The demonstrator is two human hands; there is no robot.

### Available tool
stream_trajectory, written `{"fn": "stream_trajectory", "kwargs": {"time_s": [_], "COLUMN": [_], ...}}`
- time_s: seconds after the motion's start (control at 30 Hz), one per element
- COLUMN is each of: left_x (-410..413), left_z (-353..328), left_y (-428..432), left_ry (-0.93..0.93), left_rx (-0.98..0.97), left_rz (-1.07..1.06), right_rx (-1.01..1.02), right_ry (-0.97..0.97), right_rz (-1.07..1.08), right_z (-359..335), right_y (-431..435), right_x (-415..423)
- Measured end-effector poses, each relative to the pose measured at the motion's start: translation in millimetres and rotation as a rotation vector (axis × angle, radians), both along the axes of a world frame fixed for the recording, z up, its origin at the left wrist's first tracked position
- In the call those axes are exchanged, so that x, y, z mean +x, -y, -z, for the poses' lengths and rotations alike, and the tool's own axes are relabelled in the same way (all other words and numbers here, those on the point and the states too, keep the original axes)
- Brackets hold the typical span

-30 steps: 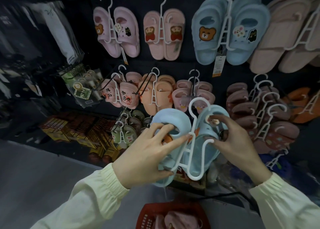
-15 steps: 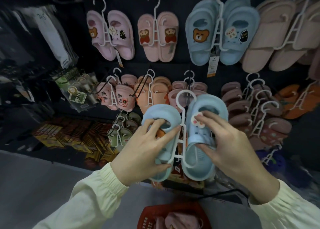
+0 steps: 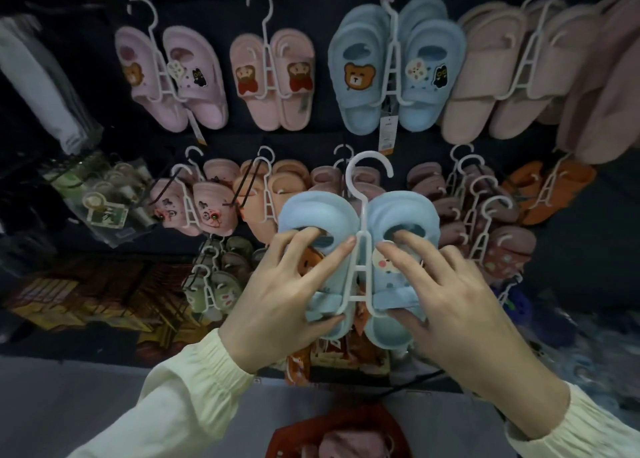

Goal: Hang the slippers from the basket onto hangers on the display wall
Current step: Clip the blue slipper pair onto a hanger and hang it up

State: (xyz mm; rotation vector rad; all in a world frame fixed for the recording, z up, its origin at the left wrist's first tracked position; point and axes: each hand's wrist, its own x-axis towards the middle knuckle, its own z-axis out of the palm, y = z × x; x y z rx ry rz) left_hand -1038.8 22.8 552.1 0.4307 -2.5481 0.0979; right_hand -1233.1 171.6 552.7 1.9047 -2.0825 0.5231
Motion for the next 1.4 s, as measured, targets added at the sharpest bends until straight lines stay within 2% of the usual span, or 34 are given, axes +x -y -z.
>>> {"fn": "stream_trajectory", "kwargs": {"time_s": [0.1, 0.37, 0.57, 0.87, 1.0, 1.13, 1.4], "left_x": [-12.5, -48.2, -76.0, -119.1, -144.8, -167.2, -207.9], "left_z": [-3.2, -21.5, -58.7, -114.1, -112.5, -95.9, -77.5], "left_y": [1.7, 17.6, 38.4, 71.1, 100.2, 131.8, 163.6], "left_ry": [-0.020, -0.034, -0.075, -0.129, -0.065, -0.020, -0.084], "left_rx": [-0.026, -0.090, -0.148, -0.381, -0.435, -0.398, -0.387], "left_rz": [0.029, 0.047, 0.049, -0.018, -0.079, -0.108, -0.111], "right_rx": [0.007, -0.094, -0.194, -0.326, -0.303, -0.268, -0.230], "right_ry": [-0.009, -0.052, -0.193, -0.301, -0.352, -0.374, -0.341], "right_rz": [0.092, 0.147, 0.169, 0.263, 0.297, 0.317, 0.345], "right_z": [-2.2, -14.7, -47.2, -95.7, -94.5, -81.7, -69.1], "right_y": [0.1, 14.6, 34.9, 67.6, 99.7, 132.2, 177.0], "right_x": [-9.3, -38.9, -61.3, -91.8, -109.0, -128.1, -162.5]}}
